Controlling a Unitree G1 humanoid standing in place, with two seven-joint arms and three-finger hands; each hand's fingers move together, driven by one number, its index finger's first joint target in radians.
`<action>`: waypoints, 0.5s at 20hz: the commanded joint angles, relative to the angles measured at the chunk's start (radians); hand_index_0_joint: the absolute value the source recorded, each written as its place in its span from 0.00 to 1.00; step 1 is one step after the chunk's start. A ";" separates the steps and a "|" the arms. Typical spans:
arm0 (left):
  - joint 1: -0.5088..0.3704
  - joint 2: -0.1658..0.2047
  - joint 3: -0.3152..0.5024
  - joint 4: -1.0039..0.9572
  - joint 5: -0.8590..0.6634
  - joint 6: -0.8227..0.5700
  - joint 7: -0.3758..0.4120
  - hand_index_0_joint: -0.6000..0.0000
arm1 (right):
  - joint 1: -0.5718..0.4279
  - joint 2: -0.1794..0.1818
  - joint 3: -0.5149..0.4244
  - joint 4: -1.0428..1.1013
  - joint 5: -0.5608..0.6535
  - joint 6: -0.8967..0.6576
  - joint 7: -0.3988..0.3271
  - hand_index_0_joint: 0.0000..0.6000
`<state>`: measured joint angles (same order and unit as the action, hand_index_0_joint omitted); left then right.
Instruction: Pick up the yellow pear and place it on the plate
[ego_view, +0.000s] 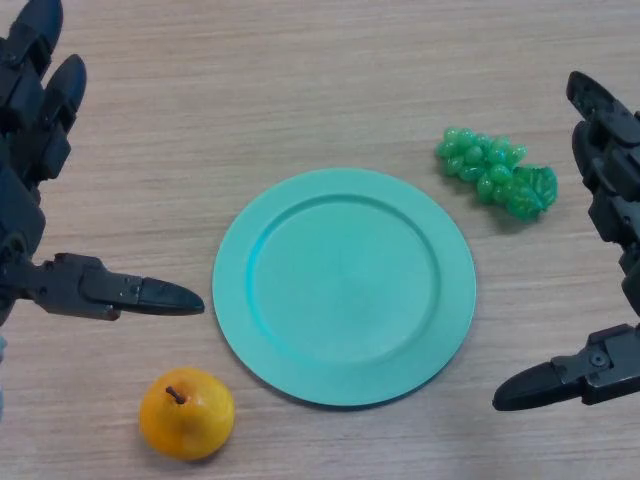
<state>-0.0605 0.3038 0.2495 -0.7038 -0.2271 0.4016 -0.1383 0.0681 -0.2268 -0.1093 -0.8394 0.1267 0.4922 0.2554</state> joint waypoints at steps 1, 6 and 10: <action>-0.020 0.025 0.061 -0.071 -0.011 -0.106 0.009 1.00 | -0.018 -0.018 -0.053 -0.075 -0.018 -0.136 -0.005 0.00; 0.002 0.025 0.081 -0.091 -0.022 -0.102 -0.009 1.00 | -0.017 -0.018 -0.048 -0.087 -0.015 -0.108 -0.006 0.00; 0.115 -0.038 0.059 -0.128 0.025 -0.124 -0.093 1.00 | -0.028 -0.017 -0.031 -0.061 -0.032 -0.123 -0.011 0.00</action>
<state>0.0708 0.2521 0.2506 -0.7792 -0.2162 0.4021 -0.2362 0.0671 -0.2267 -0.1036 -0.8514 0.1225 0.4922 0.2554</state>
